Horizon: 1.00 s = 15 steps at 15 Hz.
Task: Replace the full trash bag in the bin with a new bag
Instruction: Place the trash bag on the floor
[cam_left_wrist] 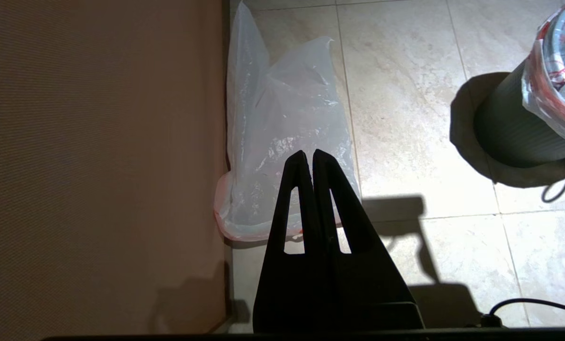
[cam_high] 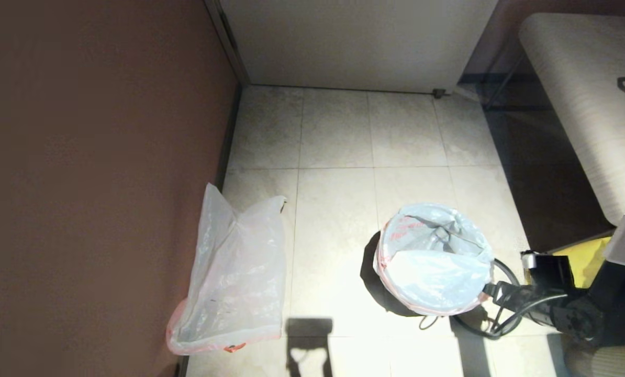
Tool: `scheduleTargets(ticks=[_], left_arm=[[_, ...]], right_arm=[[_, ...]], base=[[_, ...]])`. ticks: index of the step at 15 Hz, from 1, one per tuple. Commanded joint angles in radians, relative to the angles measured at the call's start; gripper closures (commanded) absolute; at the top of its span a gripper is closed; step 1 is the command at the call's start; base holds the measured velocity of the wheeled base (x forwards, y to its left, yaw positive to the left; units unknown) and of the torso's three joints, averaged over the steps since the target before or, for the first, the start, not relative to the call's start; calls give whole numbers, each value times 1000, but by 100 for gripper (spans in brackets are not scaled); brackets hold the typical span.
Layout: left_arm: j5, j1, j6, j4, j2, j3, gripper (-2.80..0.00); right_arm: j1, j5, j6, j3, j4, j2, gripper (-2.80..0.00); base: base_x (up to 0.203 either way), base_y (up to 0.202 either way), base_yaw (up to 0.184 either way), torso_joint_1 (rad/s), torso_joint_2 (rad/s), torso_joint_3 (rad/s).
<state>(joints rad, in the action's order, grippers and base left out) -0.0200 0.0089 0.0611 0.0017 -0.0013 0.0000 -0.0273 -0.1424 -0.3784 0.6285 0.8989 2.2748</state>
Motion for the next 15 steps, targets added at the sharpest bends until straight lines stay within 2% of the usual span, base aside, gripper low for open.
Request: scheduleTargets(ticks=[1,5,11,15], left_arm=[[0,0,0,0,-2,0,0],[0,0,0,0,-2,0,0],[0,0,0,0,-2,0,0],[0,0,0,0,-2,0,0]], right_arm=[[12,-78,54,36,25,42,-280],[22,-155,58,35,17,72,-280],[28,-331,99,10,24,81,-280],[56,-327,95,-90,88,12,-280]], base=[[0,0,0,0,0,0],[0,0,0,0,0,0],[0,0,0,0,0,0],[0,0,0,0,0,0]])
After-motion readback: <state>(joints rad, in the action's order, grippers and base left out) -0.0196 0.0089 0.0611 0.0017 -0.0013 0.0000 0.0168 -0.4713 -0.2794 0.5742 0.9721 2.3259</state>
